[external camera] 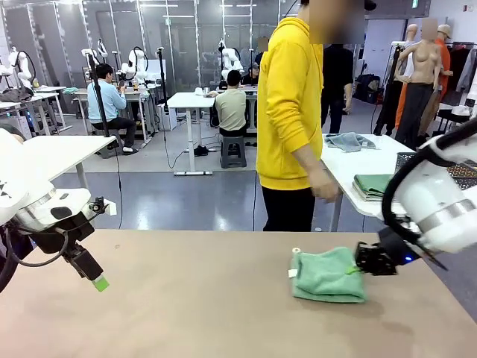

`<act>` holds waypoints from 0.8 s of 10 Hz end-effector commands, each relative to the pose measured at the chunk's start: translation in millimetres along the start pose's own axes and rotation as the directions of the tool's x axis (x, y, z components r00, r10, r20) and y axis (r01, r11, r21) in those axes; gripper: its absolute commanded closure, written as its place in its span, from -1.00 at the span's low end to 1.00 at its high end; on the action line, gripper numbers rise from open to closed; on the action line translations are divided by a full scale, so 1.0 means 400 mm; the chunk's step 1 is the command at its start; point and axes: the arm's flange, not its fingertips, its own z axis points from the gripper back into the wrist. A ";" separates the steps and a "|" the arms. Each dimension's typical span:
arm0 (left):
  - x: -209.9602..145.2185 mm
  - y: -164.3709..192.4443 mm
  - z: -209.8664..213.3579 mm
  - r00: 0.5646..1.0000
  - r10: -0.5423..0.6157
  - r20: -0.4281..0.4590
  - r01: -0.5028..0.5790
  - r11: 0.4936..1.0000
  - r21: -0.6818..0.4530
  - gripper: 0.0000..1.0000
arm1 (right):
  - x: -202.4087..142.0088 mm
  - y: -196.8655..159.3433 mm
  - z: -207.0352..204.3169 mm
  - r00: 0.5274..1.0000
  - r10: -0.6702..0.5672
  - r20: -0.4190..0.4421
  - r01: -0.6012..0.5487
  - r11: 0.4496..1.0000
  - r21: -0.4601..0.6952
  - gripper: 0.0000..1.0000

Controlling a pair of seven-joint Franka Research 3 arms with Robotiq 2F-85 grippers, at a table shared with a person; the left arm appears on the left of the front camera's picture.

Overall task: Fold the towels and place them in the basket.
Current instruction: Place the folded Towel with hook on the right side of the table.

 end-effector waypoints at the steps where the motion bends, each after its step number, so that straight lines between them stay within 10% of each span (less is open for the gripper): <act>1: 0.007 0.003 0.001 1.000 0.010 -0.008 -0.010 1.000 0.012 -1.00 | 0.013 -0.082 0.046 1.000 0.005 -0.016 -0.006 0.999 -0.036 0.89; 8: 0.007 0.003 0.001 1.000 0.010 -0.008 -0.010 1.000 0.012 -1.00 | 0.110 -0.170 0.156 0.998 0.011 -0.061 -0.019 0.991 -0.135 0.73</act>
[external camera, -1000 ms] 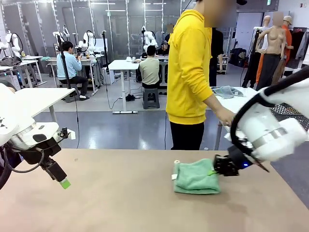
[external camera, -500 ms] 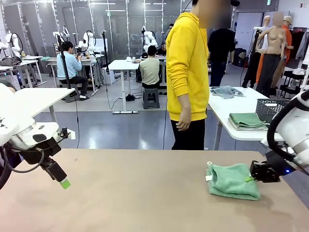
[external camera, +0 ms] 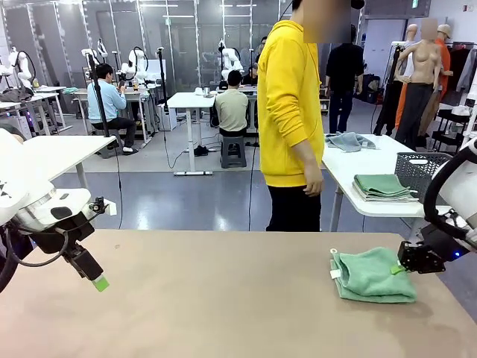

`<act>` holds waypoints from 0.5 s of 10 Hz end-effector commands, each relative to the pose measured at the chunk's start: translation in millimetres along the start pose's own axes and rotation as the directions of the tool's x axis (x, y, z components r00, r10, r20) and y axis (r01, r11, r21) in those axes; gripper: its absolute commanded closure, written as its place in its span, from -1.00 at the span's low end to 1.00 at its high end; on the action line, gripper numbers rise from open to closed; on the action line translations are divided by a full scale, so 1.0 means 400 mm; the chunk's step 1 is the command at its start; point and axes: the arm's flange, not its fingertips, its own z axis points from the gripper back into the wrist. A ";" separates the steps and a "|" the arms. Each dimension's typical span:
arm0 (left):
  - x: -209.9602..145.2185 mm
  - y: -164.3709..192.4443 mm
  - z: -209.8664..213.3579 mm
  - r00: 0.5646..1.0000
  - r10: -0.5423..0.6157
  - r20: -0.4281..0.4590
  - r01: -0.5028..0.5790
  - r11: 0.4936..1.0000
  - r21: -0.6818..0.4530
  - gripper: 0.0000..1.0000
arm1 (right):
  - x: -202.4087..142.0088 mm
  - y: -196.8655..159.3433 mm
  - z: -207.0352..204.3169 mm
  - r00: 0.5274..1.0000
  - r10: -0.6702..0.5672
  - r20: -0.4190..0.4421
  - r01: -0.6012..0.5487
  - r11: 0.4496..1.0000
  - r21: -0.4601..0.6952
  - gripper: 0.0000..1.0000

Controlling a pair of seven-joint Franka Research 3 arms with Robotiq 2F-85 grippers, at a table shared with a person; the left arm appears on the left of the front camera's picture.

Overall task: Fold the towels and place them in the basket.
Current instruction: Place the folded Towel with hook on the right side of the table.

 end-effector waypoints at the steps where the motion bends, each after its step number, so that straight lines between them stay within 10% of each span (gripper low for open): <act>1: 0.007 0.003 0.001 1.000 0.010 -0.008 -0.010 1.000 0.012 -1.00 | 0.032 0.009 0.010 1.000 -0.017 -0.027 0.016 0.999 -0.037 0.57; 5: 0.007 0.003 0.001 1.000 0.010 -0.008 -0.010 1.000 0.012 -1.00 | 0.002 0.071 0.072 0.999 0.029 0.026 -0.026 0.996 -0.085 -0.81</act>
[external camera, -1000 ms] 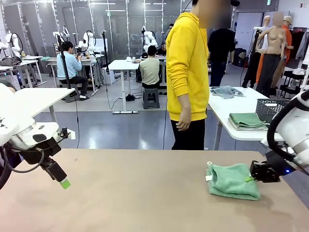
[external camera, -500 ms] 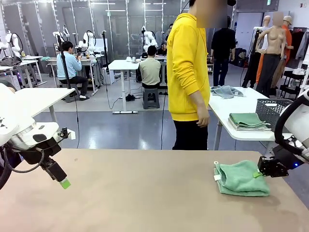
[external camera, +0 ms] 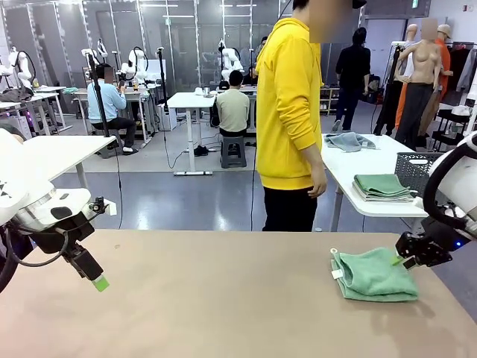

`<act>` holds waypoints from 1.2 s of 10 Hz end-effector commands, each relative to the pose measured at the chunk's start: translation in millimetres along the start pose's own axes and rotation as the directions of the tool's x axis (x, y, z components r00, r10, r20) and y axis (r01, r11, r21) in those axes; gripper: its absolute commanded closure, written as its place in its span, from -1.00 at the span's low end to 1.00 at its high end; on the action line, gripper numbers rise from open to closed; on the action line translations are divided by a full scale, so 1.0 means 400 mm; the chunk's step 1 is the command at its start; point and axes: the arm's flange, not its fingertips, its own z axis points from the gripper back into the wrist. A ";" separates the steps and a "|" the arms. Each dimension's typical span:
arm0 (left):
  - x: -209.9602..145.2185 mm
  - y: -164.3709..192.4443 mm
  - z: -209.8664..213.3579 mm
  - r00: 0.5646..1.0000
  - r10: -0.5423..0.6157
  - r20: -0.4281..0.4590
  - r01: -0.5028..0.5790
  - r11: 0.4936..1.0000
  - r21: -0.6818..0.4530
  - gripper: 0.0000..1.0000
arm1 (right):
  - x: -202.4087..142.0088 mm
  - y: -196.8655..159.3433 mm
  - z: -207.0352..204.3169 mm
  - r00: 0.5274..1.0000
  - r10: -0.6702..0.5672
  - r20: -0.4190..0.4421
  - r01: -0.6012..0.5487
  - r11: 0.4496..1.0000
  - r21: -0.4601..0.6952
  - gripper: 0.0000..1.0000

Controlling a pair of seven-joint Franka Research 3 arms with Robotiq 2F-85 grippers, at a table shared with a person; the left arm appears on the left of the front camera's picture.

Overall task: Fold the towels and place them in the basket.
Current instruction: Place the folded Towel with hook on the right side of the table.

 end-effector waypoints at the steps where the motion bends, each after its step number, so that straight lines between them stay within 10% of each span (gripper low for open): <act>1: 0.007 0.003 0.001 1.000 0.010 -0.008 -0.010 1.000 0.012 -1.00 | -0.040 0.071 0.046 1.000 0.019 0.023 -0.018 0.998 -0.062 -1.00; 12: 0.007 0.003 0.001 1.000 0.010 -0.008 -0.010 1.000 0.012 -1.00 | -0.278 0.514 0.129 0.897 0.410 -0.168 -0.440 0.867 -0.233 -1.00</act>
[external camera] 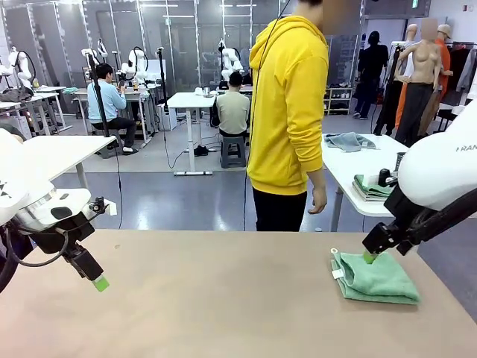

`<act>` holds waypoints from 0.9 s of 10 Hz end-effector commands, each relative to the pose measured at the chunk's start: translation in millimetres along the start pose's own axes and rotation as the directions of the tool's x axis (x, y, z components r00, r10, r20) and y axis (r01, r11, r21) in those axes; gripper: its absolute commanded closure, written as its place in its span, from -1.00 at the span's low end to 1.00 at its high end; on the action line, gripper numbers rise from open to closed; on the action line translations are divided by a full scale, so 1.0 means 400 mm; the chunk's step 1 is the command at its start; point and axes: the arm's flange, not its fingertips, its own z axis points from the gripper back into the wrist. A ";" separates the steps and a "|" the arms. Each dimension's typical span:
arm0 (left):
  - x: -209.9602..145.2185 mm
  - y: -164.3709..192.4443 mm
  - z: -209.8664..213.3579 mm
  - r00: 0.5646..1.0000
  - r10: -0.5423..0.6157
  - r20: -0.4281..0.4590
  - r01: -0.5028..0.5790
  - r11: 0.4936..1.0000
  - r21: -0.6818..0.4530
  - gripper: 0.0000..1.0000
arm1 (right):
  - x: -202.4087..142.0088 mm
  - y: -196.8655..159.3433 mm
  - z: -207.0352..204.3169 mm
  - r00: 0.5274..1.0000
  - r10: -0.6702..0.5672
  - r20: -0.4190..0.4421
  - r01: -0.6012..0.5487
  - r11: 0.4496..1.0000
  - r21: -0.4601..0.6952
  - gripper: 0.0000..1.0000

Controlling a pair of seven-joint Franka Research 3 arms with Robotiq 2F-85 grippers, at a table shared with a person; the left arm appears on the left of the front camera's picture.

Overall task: Fold the towels and place them in the basket.
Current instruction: Place the folded Towel with hook on the right side of the table, then when a person lays out a Towel with hook on the table, fold it in half twice.

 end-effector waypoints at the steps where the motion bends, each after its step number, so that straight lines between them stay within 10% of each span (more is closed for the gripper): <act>1: 0.007 0.003 0.001 1.000 0.010 -0.007 -0.010 1.000 0.013 -1.00 | -0.003 0.007 -0.059 0.999 -0.040 -0.012 0.041 0.997 0.067 -1.00; 9: 0.007 0.003 0.001 1.000 0.010 -0.007 -0.010 1.000 0.013 -1.00 | 0.000 0.000 0.000 1.000 0.000 0.000 0.000 1.000 0.000 -1.00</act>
